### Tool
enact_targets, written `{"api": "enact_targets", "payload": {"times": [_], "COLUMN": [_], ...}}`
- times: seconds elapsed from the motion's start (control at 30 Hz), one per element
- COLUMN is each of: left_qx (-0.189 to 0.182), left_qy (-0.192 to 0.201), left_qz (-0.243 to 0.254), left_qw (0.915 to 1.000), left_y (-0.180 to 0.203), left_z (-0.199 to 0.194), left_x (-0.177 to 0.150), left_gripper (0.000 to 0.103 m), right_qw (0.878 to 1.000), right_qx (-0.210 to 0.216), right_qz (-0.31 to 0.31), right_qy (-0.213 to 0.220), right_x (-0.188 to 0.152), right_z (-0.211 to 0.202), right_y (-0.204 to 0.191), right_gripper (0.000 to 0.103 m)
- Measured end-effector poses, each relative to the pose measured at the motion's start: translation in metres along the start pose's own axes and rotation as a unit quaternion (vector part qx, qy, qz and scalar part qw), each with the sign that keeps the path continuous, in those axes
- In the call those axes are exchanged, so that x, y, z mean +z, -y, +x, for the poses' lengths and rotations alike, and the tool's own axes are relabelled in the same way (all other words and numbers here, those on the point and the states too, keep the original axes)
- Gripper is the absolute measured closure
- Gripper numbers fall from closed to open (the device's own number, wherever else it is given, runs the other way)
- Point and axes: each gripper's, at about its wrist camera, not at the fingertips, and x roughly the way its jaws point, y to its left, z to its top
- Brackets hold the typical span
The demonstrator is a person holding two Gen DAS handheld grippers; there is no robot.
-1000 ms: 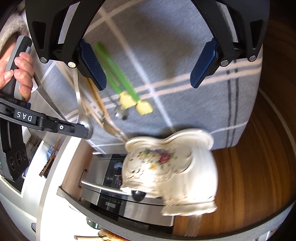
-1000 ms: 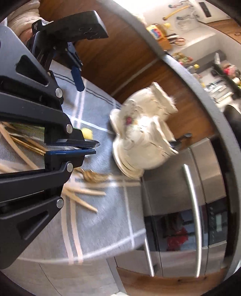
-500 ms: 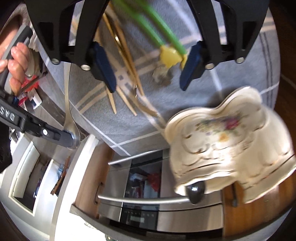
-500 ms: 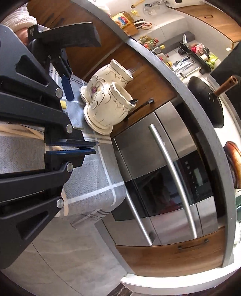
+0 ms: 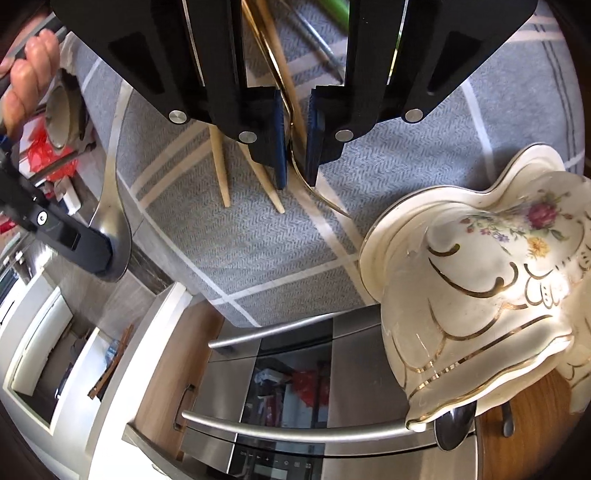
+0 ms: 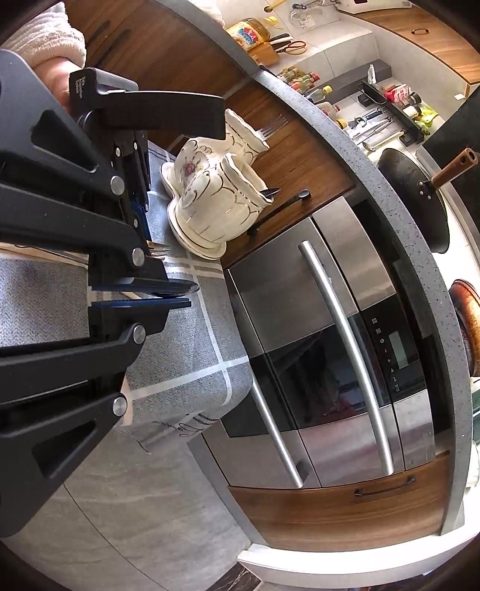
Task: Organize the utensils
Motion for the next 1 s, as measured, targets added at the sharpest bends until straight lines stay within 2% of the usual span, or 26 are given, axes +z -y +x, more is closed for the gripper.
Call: {"api": "enact_targets", "payload": {"times": [0.2, 0.5, 0.83, 1.0], "left_qx": [-0.024, -0.048, -0.073, -0.067], "left_qy": [0.036, 0.112, 0.171, 0.199], "left_qz": [-0.014, 0.001, -0.015, -0.015], "left_qw": [0.9989, 0.9926, 0.9824, 0.9776], "left_y": [-0.004, 0.006, -0.009, -0.018], "left_z": [-0.033, -0.104, -0.172, -0.194], "left_x": [0.000, -0.002, -0.020, -0.021], "left_gripper": [0.094, 0.096, 0.098, 0.100], "right_qw": [1.000, 0.999, 0.998, 0.998], "right_qx": [-0.003, -0.013, -0.016, -0.017], "right_qz": [0.008, 0.007, -0.030, -0.040], "right_qy": [0.009, 0.030, 0.044, 0.050], "right_x": [0.000, 0.002, 0.004, 0.008], "right_z": [-0.005, -0.016, -0.025, -0.024], "right_y": [0.003, -0.004, -0.039, -0.053], "right_gripper": [0.100, 0.100, 0.100, 0.100]}}
